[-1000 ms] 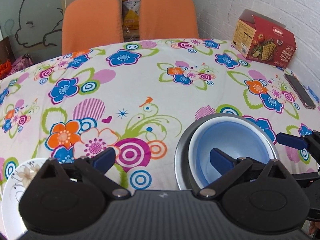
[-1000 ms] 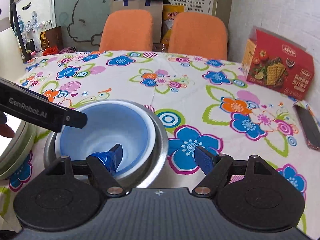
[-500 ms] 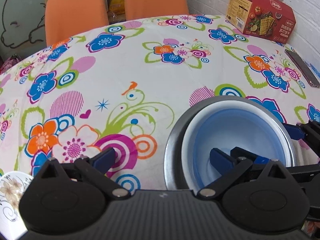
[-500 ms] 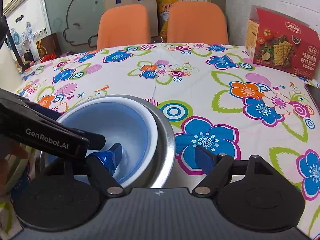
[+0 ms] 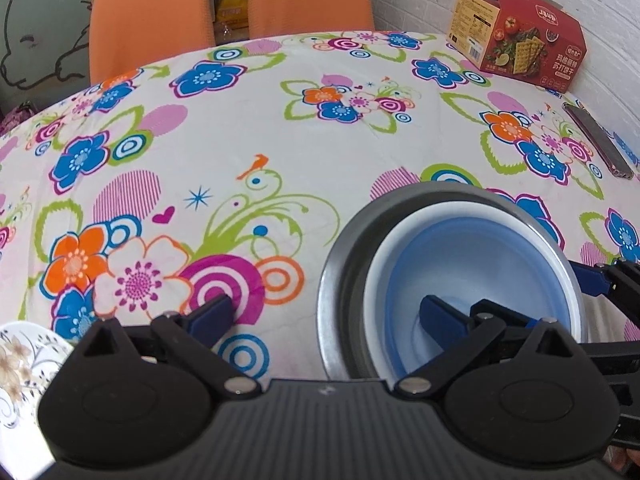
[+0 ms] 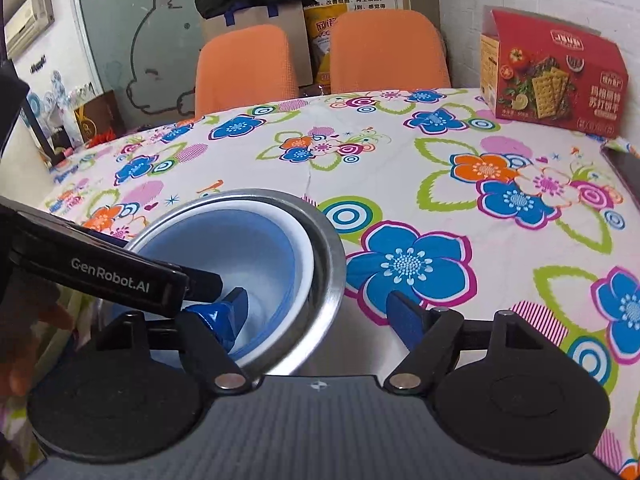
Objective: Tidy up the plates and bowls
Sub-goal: 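Grip the steel bowl rim of the nested bowls with both grippers, then lift the nested bowls with both grippers and set them centred on the plates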
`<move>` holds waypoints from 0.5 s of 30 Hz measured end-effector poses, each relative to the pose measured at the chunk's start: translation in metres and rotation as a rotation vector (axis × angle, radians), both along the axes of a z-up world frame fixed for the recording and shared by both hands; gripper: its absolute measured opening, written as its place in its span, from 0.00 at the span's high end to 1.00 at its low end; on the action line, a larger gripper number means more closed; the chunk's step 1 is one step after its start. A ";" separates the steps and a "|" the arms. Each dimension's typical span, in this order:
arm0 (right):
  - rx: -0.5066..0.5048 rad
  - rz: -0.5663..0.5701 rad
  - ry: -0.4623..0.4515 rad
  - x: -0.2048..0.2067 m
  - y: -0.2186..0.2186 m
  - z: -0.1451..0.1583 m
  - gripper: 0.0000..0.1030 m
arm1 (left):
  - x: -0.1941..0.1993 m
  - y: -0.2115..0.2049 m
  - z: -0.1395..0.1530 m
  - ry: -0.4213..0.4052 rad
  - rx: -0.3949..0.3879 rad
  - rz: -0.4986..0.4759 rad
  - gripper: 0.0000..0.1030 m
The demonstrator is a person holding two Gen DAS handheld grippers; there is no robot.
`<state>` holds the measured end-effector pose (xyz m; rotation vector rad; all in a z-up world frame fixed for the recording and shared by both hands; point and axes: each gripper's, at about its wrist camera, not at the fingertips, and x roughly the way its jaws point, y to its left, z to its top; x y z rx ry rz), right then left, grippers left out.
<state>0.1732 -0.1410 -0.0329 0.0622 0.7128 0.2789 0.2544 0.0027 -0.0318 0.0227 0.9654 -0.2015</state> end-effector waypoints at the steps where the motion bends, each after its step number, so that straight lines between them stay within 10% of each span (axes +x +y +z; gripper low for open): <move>1: 0.004 0.001 -0.005 0.000 0.000 -0.001 0.40 | 0.000 0.000 0.000 -0.001 0.000 0.005 0.03; 5: 0.002 0.006 0.000 -0.003 0.006 0.001 0.45 | -0.004 0.001 0.002 -0.004 -0.015 0.001 0.14; 7: 0.005 0.005 0.008 -0.004 0.011 0.001 0.46 | -0.007 0.002 0.005 -0.002 -0.051 -0.021 0.31; 9: -0.004 0.005 0.013 -0.004 0.019 0.002 0.46 | -0.011 -0.001 0.009 0.007 -0.098 -0.050 0.69; 15: 0.013 0.023 0.038 -0.004 0.023 0.007 0.48 | -0.009 -0.012 0.012 0.041 -0.124 -0.054 0.73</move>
